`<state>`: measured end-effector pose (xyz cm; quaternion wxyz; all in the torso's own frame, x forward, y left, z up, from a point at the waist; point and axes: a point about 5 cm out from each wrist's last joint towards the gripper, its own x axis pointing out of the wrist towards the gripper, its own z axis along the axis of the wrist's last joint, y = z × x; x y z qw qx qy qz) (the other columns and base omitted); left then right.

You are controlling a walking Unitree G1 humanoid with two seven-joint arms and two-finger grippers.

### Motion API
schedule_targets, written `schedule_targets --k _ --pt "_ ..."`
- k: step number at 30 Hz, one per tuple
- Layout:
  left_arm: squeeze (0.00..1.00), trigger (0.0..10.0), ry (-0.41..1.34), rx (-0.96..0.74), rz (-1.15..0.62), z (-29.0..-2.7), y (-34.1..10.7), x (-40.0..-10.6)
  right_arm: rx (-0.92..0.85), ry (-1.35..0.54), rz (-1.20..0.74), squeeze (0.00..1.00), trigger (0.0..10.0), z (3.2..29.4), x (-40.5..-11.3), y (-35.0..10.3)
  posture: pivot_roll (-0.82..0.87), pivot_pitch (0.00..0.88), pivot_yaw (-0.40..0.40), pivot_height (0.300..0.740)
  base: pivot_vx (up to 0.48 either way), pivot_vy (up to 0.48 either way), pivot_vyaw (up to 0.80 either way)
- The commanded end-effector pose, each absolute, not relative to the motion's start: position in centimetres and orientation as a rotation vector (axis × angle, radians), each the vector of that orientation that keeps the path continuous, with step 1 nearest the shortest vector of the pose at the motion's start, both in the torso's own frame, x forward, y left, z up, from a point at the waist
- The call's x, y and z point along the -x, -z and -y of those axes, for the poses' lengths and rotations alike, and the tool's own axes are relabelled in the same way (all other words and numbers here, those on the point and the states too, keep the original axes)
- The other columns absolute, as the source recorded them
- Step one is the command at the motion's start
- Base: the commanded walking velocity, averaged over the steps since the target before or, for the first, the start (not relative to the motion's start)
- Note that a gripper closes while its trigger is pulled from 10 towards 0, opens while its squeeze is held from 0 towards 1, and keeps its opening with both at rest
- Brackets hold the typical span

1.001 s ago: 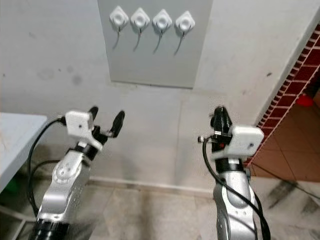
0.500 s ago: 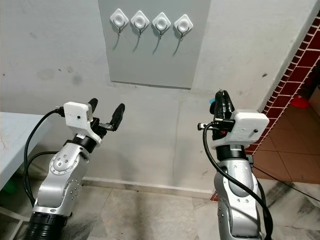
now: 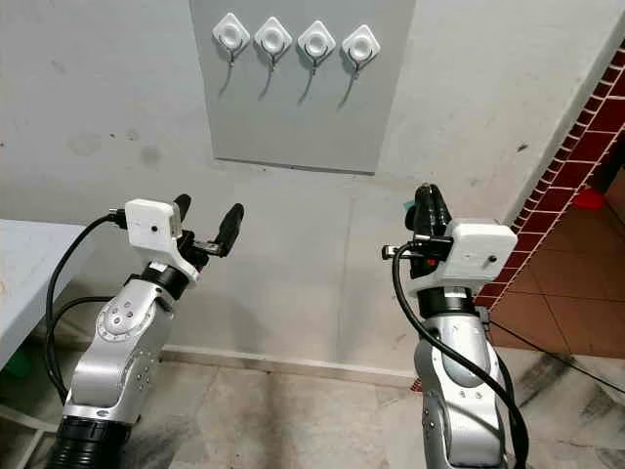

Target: Hang keys on a hook

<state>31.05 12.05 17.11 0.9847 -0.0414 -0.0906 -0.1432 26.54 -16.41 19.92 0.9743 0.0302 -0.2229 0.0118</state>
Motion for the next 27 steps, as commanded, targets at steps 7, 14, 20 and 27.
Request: schedule_targets --k 7,14,20,27 --pt "0.0 10.0 0.289 0.087 0.198 -12.05 -17.72 -30.99 -0.064 -0.035 0.463 0.0 10.0 16.08 -26.32 -20.23 -0.02 0.023 -0.038 0.74 0.279 0.0 0.0" --pt "0.0 10.0 0.296 0.084 0.195 -11.94 -17.72 -31.01 -0.068 -0.036 0.463 0.0 10.0 16.02 -26.33 -20.17 -0.02 0.025 -0.036 0.74 0.316 0.0 0.0" --pt "0.0 10.0 0.296 0.084 0.194 -11.95 -17.73 -31.06 -0.07 -0.036 0.46 0.0 10.0 15.99 -26.38 -20.06 -0.02 0.025 -0.037 0.74 0.317 0.0 0.0" --pt "0.0 10.0 0.294 0.087 0.193 -11.89 -17.71 -31.03 -0.072 -0.039 0.457 0.0 10.0 15.95 -26.41 -19.98 -0.02 0.026 -0.04 0.74 0.314 0.0 0.0"
